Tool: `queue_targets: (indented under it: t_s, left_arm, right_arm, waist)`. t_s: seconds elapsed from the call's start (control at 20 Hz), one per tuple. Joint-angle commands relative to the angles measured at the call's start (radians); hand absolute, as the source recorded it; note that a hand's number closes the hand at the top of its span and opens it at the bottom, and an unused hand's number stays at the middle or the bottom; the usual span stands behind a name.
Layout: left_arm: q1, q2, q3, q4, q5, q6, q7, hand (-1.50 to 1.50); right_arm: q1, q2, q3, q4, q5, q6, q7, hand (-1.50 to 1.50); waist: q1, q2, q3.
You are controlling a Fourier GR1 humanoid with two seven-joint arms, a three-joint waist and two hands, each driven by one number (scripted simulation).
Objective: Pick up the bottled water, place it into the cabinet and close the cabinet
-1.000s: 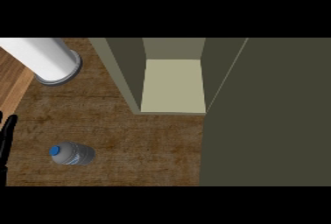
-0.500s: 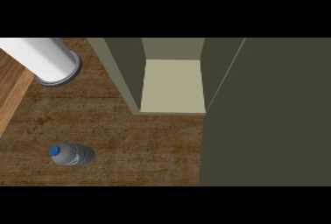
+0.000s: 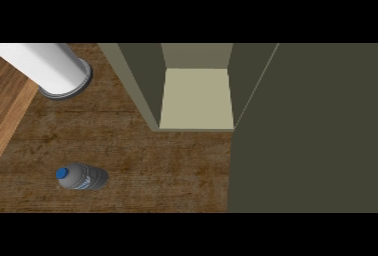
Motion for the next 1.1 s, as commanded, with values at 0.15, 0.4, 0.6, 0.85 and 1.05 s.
queue_targets:
  t_s: [0.15,0.4,0.6,0.85,1.05]
  left_arm:
    - [0.017,-0.008,-0.011,-0.104,0.067,0.024,-0.008,-1.5]
    - [-0.04,-0.002,0.036,0.021,0.065,-0.02,-0.03,-1.5]
    - [-0.072,-0.008,0.03,0.063,0.047,0.021,0.007,-1.5]
    - [-0.147,0.005,0.104,0.281,0.08,-0.022,-0.08,-1.5]
    - [-0.19,0.023,0.145,0.412,0.054,-0.054,-0.141,-1.5]
  right_arm:
    - [0.108,-0.037,-0.063,-0.151,-0.094,0.042,-0.001,-1.5]
    - [0.178,-0.023,-0.025,-0.203,-0.064,0.056,-0.021,-1.5]
    - [0.236,-0.005,0.017,-0.212,-0.044,0.063,-0.042,-1.5]
    - [0.323,-0.011,0.023,-0.22,-0.037,0.115,-0.115,-1.5]
    - [0.356,-0.018,0.009,-0.214,-0.035,0.14,-0.169,-1.5]
  waist:
    - [-0.009,0.003,0.0]
    - [-0.015,0.004,-0.001]
    - [-0.015,0.006,0.0]
    - [-0.024,0.004,-0.001]
    - [-0.021,0.005,-0.001]
